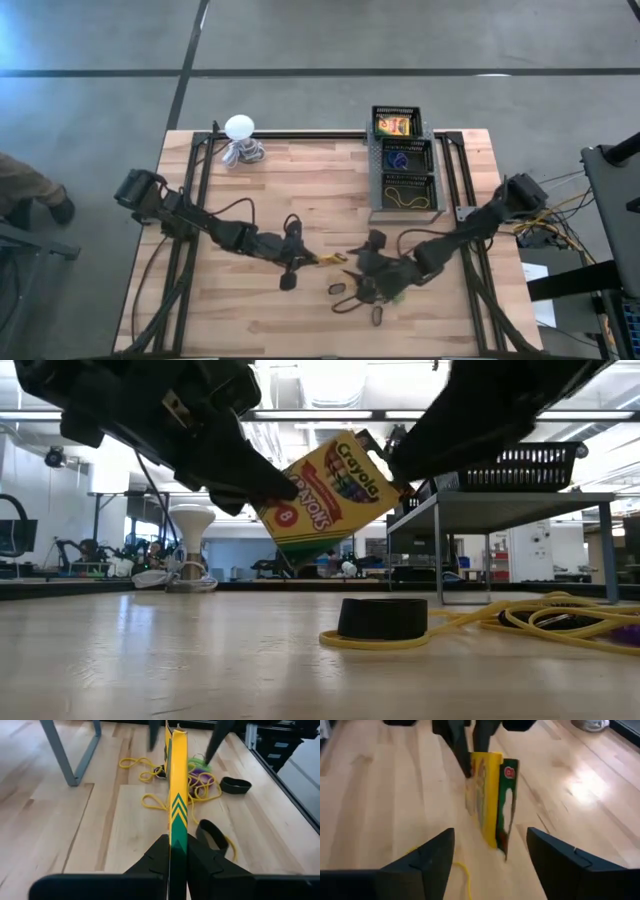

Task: Pick & Place Office Desk Supplies
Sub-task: Put the crayon box into the top black bin on the shelf

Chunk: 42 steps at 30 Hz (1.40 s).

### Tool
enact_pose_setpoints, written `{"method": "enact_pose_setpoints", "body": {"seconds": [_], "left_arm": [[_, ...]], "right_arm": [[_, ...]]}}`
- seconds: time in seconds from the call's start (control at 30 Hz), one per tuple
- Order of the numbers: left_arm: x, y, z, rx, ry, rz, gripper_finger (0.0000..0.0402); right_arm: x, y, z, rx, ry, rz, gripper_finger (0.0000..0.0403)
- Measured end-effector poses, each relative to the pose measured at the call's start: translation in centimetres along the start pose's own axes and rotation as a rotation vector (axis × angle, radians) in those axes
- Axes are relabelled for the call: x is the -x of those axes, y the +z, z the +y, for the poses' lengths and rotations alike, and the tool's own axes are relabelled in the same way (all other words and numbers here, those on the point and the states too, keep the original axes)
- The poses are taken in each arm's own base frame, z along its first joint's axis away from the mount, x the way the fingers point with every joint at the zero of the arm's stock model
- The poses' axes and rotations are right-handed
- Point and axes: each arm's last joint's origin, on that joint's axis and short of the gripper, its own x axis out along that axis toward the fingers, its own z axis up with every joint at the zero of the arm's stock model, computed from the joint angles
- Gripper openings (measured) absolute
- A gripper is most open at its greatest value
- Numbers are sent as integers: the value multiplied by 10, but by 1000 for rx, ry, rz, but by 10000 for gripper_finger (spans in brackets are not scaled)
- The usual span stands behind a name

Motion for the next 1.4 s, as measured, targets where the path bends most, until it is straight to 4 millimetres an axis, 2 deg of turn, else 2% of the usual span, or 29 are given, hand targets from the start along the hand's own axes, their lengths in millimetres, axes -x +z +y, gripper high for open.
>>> {"method": "enact_pose_setpoints", "body": {"seconds": [0.13,0.27,0.43,0.67,0.8,0.97,1.1,1.2,1.3,1.4], "left_arm": [[0,0,0,-1,0,1,45],[0,0,0,0,7,-3,45],[0,0,0,1,7,-3,46],[0,1,0,5,4,-16,55],[0,3,0,23,7,-36,78],[8,9,0,24,7,-44,133],[21,12,2,-2,38,-5,163],[29,12,2,-12,97,-21,169],[31,4,4,-36,193,-26,170],[32,-4,7,-33,254,-45,169]], "right_arm": [[-18,8,6,40,1,19,254],[-27,17,11,43,22,22,230],[-28,19,12,43,19,22,165],[-27,13,8,21,15,24,60],[-25,12,9,24,19,28,21],[-11,22,6,-21,67,34,24],[16,39,-8,-83,81,47,27],[40,58,-28,-121,82,10,27],[67,90,-59,-143,45,-35,28],[92,123,-107,-179,-76,-23,28]]}}
